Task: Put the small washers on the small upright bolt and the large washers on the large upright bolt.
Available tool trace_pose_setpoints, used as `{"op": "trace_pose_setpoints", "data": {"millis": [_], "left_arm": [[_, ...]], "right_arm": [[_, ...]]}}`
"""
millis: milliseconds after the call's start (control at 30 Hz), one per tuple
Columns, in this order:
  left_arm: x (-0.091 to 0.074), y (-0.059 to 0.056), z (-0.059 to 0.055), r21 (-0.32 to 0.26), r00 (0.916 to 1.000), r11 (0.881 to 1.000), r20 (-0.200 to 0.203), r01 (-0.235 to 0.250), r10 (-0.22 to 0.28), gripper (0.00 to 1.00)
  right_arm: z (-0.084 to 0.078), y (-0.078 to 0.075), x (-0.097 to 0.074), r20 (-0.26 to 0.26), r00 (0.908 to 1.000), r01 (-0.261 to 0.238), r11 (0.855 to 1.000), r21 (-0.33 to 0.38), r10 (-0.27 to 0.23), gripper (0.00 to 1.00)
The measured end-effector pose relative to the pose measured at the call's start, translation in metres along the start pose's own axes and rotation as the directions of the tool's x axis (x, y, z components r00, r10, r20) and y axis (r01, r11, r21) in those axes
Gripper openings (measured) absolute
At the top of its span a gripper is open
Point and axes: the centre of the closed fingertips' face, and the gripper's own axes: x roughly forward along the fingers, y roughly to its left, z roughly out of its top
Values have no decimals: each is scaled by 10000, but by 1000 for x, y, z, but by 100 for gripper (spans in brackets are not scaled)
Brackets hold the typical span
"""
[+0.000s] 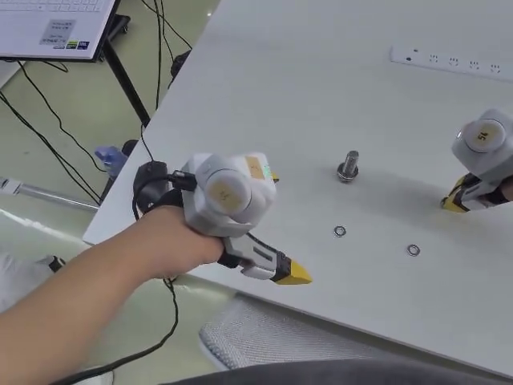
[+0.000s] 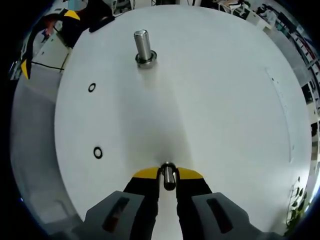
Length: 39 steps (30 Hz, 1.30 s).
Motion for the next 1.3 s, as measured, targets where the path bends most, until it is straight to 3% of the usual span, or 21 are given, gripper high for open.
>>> {"op": "trace_pose_setpoints", "data": {"millis": [633,1133,1300], "left_arm": [[-1,4,4,33,9998,9999,138,-133,132,93],[-5,6,2,41,9995,9996,132,-291,291,93],[-7,5,3,-34,9990,9993,249,-366,366,93]], "right_arm": [[0,1,0,-71,10000,19,9999,-172,-20,14],[3,-2,-6,27,10000,-6,9997,-228,7,30],[4,0,-10,40,10000,-12,9996,-269,13,31]]}}
